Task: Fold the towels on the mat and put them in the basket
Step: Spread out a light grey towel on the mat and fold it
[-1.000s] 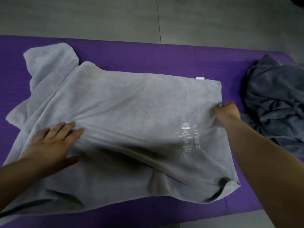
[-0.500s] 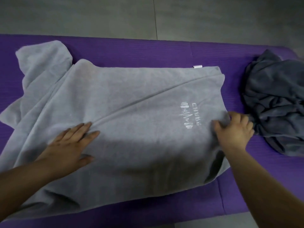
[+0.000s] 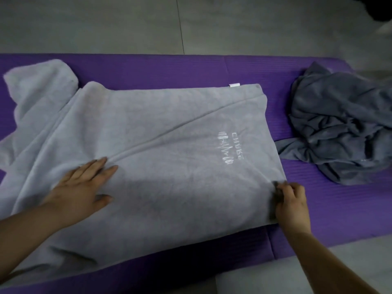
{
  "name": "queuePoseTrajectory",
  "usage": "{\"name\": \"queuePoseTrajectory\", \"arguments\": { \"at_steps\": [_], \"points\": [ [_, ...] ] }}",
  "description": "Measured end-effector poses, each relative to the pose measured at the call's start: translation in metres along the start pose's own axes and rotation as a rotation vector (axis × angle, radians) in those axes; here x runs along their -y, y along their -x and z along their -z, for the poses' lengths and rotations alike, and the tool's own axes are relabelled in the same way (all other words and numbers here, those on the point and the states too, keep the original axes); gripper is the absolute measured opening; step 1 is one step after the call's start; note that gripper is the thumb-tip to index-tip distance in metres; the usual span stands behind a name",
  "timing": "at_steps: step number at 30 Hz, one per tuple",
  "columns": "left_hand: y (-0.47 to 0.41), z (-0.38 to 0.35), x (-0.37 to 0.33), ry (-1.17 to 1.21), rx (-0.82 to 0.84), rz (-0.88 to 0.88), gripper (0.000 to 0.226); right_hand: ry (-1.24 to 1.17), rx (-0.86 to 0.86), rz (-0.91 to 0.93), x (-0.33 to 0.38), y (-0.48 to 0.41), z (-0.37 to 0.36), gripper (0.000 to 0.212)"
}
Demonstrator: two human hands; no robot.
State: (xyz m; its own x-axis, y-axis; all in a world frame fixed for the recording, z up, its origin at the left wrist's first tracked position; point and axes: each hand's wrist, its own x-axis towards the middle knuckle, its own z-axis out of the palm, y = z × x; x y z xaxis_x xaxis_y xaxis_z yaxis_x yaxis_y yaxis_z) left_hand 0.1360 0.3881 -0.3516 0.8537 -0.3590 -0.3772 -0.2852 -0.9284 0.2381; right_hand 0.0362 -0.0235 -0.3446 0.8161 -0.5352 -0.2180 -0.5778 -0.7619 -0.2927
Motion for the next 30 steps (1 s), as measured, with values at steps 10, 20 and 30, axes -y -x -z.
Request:
{"name": "queuePoseTrajectory", "arguments": {
  "at_steps": [10,20,30],
  "points": [
    [0.028,0.038,0.019,-0.008,0.175,0.133,0.105,0.185,0.052,0.273,0.050,0.006,-0.005,0.041],
    [0.082,0.085,0.092,0.017,0.205,0.389,0.094,0.466,0.512,0.820,0.182,0.011,-0.047,0.063],
    [0.034,0.062,0.190,0.645,-0.232,0.603,0.044,0.680,0.352,0.771,0.272,0.022,-0.044,0.050]
  ]
}}
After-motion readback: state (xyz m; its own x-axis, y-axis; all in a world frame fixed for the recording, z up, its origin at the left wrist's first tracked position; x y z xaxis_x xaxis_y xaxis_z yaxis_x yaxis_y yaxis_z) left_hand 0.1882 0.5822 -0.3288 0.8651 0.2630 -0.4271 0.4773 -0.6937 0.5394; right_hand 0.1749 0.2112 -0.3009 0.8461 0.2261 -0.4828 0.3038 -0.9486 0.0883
